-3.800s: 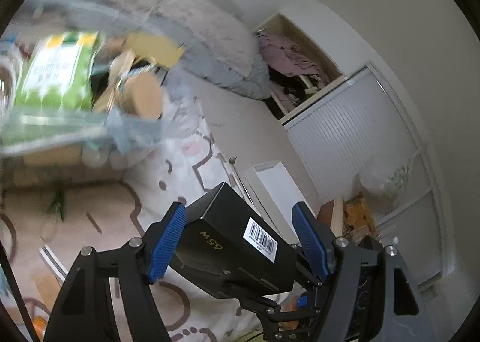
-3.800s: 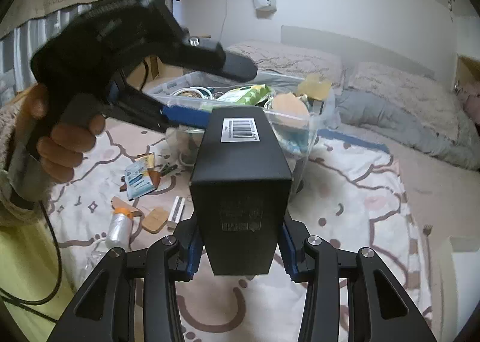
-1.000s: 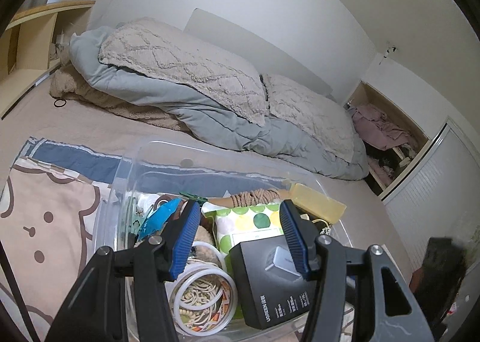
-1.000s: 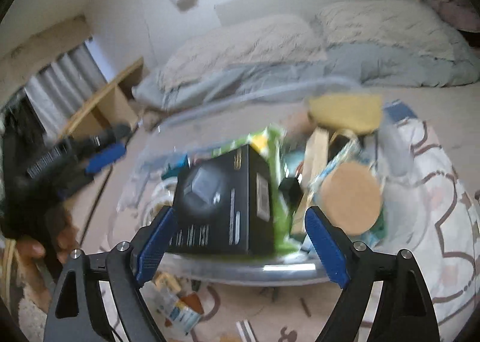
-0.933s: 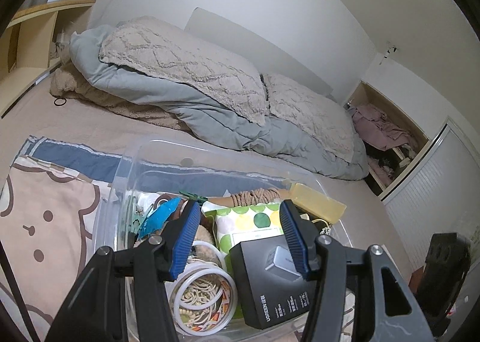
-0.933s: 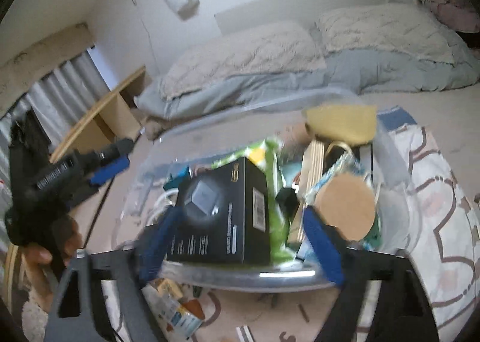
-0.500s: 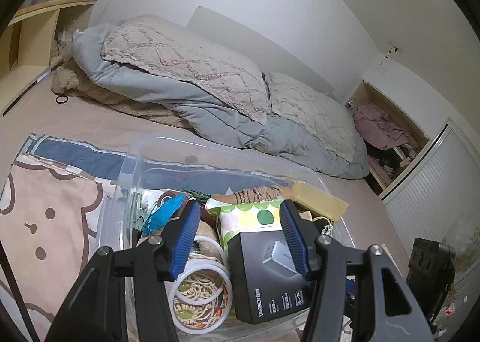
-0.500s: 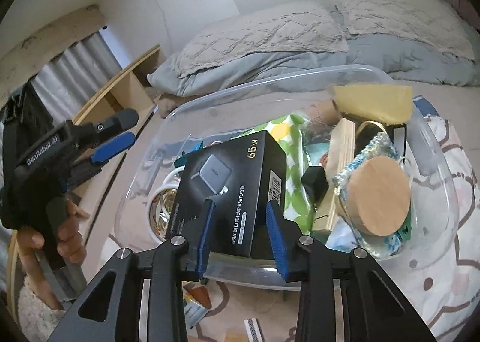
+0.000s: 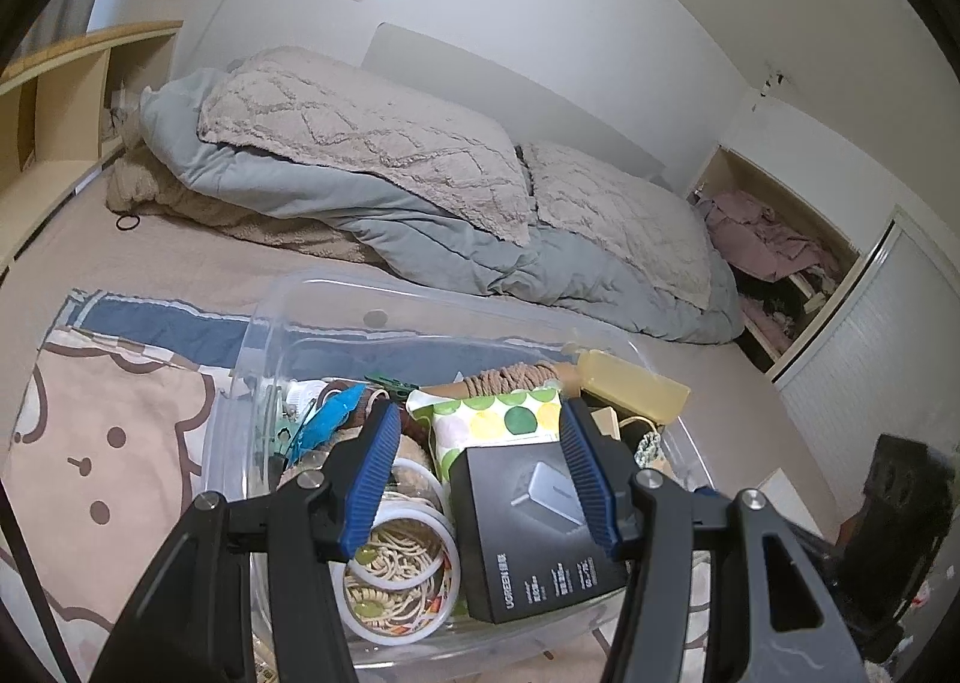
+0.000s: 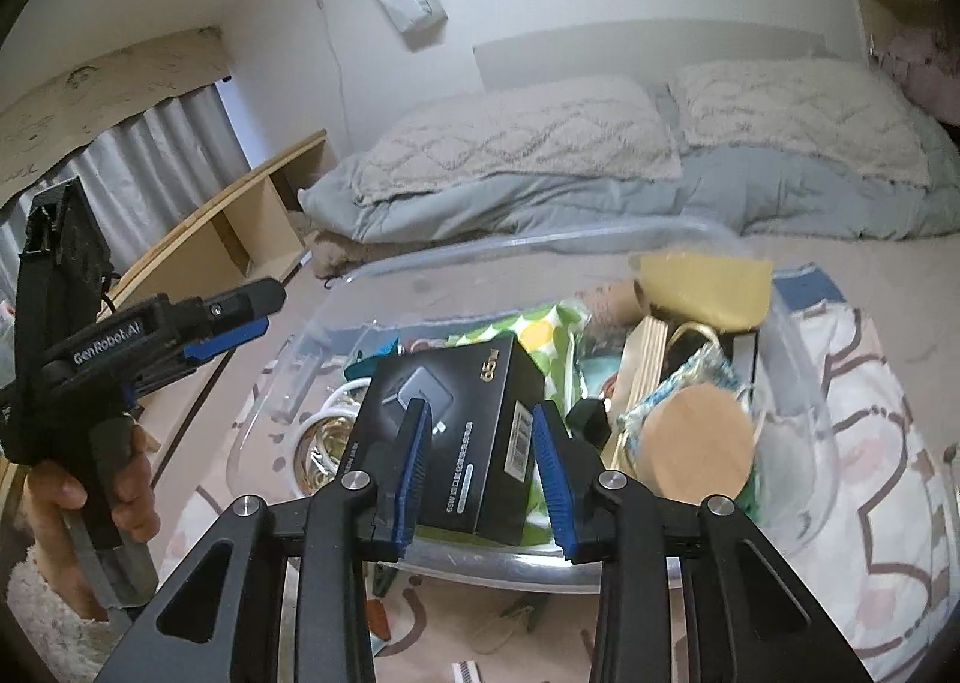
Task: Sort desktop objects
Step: 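Open both tools to release the black box inside the clear box, then withdraw both open tools up and back from the clear box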
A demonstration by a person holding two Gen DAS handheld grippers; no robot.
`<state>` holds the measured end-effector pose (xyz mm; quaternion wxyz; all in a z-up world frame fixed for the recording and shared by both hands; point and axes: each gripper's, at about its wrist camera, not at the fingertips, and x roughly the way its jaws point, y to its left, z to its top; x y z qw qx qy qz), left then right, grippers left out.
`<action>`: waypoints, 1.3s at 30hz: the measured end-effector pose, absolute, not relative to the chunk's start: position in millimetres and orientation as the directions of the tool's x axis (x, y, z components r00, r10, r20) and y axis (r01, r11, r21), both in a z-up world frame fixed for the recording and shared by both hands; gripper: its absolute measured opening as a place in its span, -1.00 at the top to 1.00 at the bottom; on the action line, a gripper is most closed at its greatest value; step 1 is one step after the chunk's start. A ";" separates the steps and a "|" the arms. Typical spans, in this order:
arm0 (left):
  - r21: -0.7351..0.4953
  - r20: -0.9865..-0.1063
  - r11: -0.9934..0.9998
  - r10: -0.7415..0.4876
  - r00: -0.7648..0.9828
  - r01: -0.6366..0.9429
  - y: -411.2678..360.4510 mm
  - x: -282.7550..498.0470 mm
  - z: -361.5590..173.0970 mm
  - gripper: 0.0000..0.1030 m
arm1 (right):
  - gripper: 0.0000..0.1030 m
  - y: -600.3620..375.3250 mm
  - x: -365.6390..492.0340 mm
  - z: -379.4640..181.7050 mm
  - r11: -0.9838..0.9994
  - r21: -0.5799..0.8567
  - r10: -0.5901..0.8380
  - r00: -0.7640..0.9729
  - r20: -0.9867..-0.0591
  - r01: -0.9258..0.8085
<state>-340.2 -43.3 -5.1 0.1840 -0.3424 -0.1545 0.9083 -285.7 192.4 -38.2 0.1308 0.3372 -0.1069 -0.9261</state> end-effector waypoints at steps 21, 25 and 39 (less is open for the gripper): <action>-0.192 -0.584 -0.974 0.211 -0.784 -0.119 -26.3 -293.0 6.6 -0.89 | -0.95 221.9 -257.3 -19.7 -0.977 0.194 -0.179 -0.844 -0.506 0.091; -0.197 -0.571 -0.975 0.199 -0.797 -0.102 -28.3 -285.3 13.7 -0.99 | -1.00 218.5 -247.7 -15.3 -0.987 0.137 -0.142 -0.862 -0.487 0.085; -0.106 -0.558 -0.990 0.137 -0.818 -0.093 -14.4 -263.0 22.4 -0.99 | -1.00 232.1 -228.1 -4.8 -0.985 0.150 -0.147 -0.882 -0.447 0.088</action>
